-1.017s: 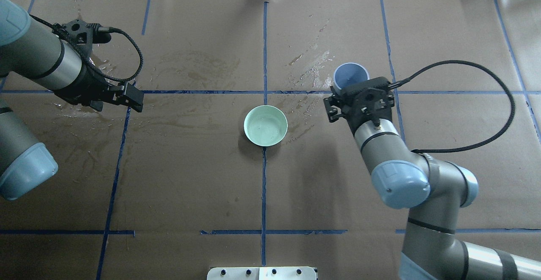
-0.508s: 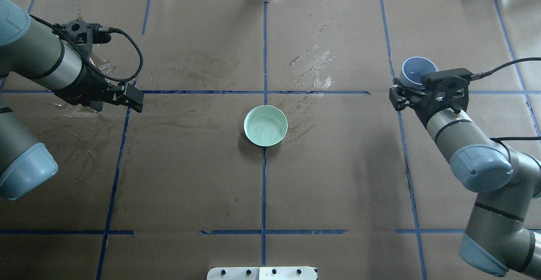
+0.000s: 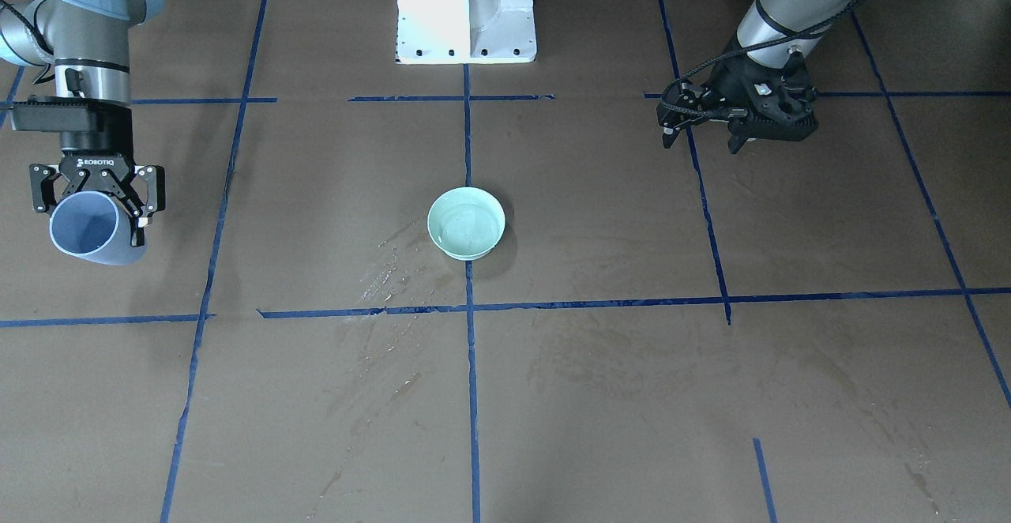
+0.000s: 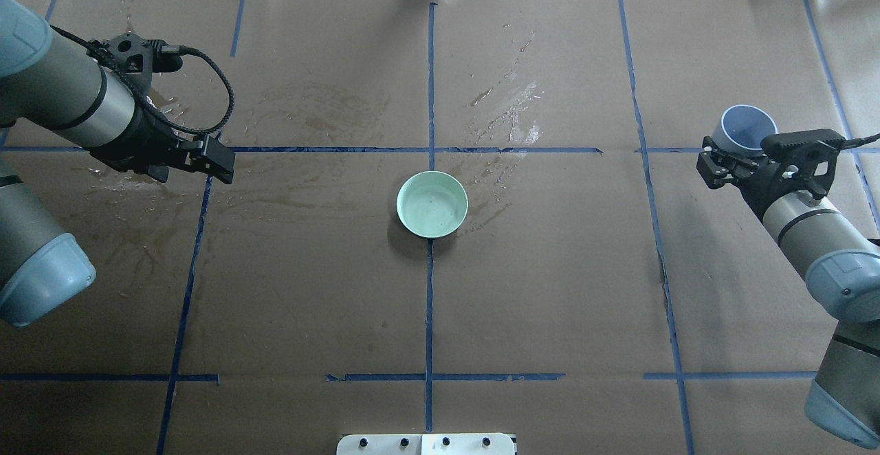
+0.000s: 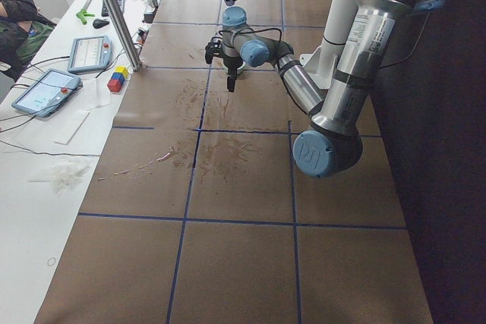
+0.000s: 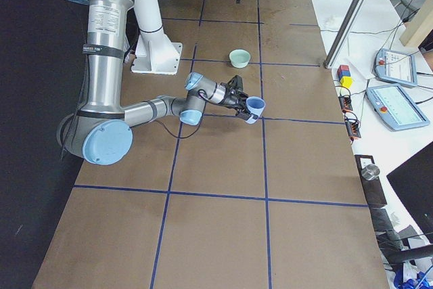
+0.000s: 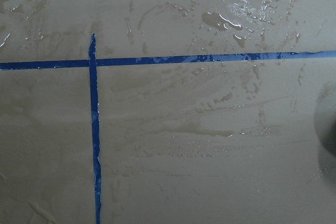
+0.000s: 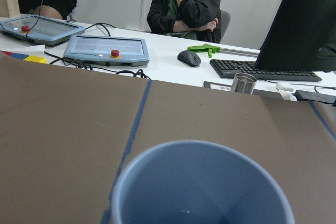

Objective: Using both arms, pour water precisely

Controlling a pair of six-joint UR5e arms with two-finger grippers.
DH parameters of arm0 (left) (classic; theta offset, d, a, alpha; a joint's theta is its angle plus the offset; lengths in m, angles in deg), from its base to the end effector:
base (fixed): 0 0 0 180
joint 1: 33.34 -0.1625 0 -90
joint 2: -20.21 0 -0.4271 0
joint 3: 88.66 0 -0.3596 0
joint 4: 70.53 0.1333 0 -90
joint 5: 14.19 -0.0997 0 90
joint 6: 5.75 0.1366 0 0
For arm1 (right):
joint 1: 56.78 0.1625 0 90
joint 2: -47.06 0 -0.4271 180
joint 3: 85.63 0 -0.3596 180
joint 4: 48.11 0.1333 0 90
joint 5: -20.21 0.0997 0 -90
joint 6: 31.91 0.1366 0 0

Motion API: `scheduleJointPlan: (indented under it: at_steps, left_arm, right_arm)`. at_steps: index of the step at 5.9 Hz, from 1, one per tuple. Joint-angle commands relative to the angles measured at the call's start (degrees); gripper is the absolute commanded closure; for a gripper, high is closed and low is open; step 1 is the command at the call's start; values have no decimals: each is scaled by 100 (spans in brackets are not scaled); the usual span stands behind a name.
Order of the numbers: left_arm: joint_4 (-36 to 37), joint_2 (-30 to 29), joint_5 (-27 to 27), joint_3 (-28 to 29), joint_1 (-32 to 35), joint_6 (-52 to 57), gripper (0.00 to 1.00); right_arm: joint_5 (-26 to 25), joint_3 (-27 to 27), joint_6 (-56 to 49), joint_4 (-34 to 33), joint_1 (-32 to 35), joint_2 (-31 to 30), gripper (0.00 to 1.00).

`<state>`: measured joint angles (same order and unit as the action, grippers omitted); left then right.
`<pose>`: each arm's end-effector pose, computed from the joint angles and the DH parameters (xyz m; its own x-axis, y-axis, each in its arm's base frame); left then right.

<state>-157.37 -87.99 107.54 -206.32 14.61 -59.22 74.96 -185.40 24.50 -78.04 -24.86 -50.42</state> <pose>0.3133 -0.4391 0.3279 0.6293 0.0582 -0.7750 0.0226 0.9954 0.0931 -0.2688 -0.4173 0.5350 0.8070 -0.0296 0.5898 -0.5033 0.4879 0.7131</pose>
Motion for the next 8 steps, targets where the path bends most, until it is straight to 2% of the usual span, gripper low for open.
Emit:
scheduleJointPlan:
  at_steps: [1,4,5,6,7,8]
  left_arm:
    - [0,0,0,6,-5,-6,0]
    - [0,0,0,6,-31,-6,0]
    - [0,0,0,6,-40,-6,0]
    - [0,0,-9,6,-49,-6,0]
    - [0,0,-9,6,-49,-6,0]
    - [0,0,-9,6,-57,-6,0]
  right_arm:
    - [1,1025,-16,1178,121,-17,100]
    - [1,1897,-34,2128,139,-17,97]
    - [1,2074,-51,2340,139,9,87]
    - [1,2076,-69,2342,130,18,80]
    - [1,2093,-69,2342,130,27,70]
    - [-8,2111,-69,2342,130,27,47]
